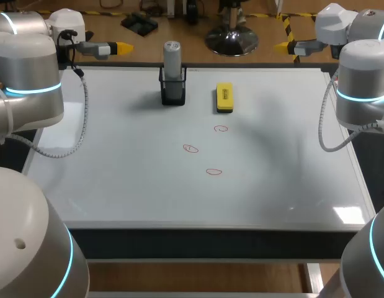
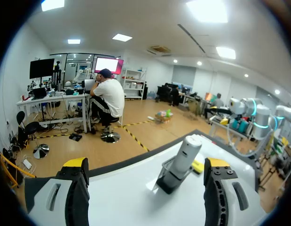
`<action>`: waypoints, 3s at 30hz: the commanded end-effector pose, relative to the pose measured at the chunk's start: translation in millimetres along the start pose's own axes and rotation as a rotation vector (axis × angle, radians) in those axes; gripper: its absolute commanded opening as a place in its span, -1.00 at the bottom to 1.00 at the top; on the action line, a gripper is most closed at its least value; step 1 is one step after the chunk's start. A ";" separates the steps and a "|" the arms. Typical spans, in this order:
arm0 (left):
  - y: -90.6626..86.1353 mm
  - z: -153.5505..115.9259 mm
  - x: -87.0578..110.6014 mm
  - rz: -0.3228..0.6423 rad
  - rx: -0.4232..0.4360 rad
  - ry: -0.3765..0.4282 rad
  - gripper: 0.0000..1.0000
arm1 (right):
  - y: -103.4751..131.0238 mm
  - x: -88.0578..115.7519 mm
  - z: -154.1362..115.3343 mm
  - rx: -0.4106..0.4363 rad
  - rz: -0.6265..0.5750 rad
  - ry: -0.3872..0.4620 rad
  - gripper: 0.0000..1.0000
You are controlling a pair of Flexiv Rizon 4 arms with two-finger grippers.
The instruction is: Pick up the inspection probe, press it on each red-marked spot on the whiteboard one by one, put down the probe, pick up the eraser, and wipe off all the red marks.
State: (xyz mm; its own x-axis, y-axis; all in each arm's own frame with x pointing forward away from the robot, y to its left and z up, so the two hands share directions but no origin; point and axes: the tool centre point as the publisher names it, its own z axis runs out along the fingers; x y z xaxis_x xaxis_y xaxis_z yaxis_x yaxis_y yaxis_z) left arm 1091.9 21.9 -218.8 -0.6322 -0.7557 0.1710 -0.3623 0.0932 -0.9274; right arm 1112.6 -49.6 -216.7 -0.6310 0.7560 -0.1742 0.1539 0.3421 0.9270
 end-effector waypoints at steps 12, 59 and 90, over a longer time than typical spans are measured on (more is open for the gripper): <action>-0.8 -0.7 0.0 -0.001 -0.004 0.001 1.00 | 0.0 -0.4 0.4 0.001 0.000 0.001 1.00; -0.2 7.4 39.6 0.257 0.171 0.426 1.00 | 0.0 -0.4 0.4 0.001 0.000 0.001 1.00; 24.0 72.9 103.9 0.232 0.253 0.789 1.00 | 0.0 -0.4 0.4 0.001 0.000 0.001 1.00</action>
State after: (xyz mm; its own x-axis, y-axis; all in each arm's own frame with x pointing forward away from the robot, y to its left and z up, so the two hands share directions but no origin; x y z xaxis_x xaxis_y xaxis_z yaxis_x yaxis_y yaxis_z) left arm 1060.7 -94.5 -242.1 -0.9953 -0.0774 0.0589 -0.0574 -0.0216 -0.9981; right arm 1112.6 -49.6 -216.7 -0.6310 0.7560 -0.1742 0.1540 0.3421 0.9269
